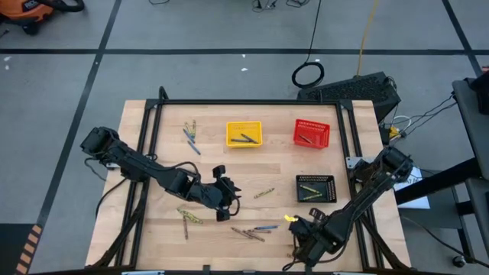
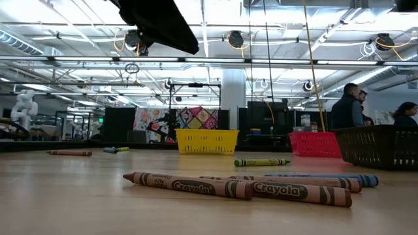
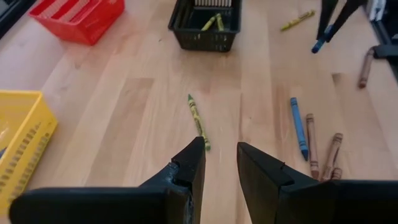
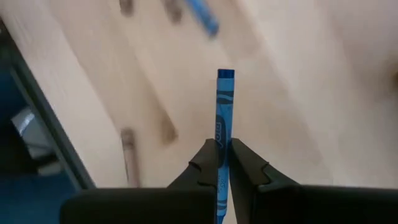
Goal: Sort crayons
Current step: Put the blue crayon into the yellow bin
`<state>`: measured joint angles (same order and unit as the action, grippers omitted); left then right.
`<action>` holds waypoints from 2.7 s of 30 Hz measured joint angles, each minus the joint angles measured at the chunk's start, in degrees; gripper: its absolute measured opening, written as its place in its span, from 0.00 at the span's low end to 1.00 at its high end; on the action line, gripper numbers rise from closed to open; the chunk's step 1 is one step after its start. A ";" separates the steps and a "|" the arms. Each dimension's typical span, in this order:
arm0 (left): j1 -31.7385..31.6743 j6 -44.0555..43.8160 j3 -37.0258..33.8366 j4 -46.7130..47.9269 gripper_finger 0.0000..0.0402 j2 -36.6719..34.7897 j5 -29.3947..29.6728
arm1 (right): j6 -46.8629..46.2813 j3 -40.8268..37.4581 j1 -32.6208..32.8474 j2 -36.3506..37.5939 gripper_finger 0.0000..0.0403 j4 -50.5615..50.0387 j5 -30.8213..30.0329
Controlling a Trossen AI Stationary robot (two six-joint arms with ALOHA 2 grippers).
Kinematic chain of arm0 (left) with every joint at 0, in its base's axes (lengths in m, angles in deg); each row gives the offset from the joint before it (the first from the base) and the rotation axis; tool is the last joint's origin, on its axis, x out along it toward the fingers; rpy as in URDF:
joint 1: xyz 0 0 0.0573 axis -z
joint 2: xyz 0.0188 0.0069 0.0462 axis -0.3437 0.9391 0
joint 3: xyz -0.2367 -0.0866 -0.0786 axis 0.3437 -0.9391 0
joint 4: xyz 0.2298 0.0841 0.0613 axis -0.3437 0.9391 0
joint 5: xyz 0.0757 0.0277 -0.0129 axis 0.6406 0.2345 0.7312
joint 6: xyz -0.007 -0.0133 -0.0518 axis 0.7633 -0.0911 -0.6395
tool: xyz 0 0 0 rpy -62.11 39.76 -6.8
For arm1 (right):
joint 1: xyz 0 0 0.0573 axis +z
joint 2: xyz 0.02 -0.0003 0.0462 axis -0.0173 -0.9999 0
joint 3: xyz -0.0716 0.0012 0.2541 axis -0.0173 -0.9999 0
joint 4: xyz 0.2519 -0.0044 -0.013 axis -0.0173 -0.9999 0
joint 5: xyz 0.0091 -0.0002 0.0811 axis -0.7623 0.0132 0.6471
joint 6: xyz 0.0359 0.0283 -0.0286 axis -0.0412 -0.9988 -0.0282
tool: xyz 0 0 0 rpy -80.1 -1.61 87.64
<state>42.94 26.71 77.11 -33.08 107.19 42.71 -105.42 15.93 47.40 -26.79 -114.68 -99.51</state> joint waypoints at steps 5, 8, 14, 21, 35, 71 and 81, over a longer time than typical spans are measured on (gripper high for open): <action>-0.34 3.00 0.00 -3.94 0.25 0.00 -2.01 | 3.93 -0.01 -0.73 4.11 0.00 -0.11 -8.66; -0.31 4.52 -0.26 -6.80 0.25 0.00 -2.80 | 6.79 0.02 -1.09 6.84 0.00 0.03 -13.26; -0.34 4.34 -1.62 -11.53 0.25 0.00 -3.87 | 11.64 0.04 -1.35 12.01 0.00 0.97 -22.39; -0.36 4.37 -1.62 -18.52 0.25 0.00 -3.87 | 23.45 0.09 -1.50 14.56 0.00 9.05 -29.47; -0.76 4.37 -1.62 -23.84 0.25 0.00 -6.23 | 52.49 0.09 -6.61 14.58 0.00 33.39 -30.54; -0.87 9.31 -1.62 -38.96 0.25 0.02 -11.84 | 54.94 0.15 -13.84 14.58 0.00 34.94 -23.35; -1.43 8.87 -1.60 -38.25 0.17 0.00 -11.91 | 57.24 0.15 -14.51 14.54 0.00 36.73 -22.44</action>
<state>41.51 35.58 75.51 -71.34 107.19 30.80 -48.18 16.09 32.89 -12.25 -77.95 -121.95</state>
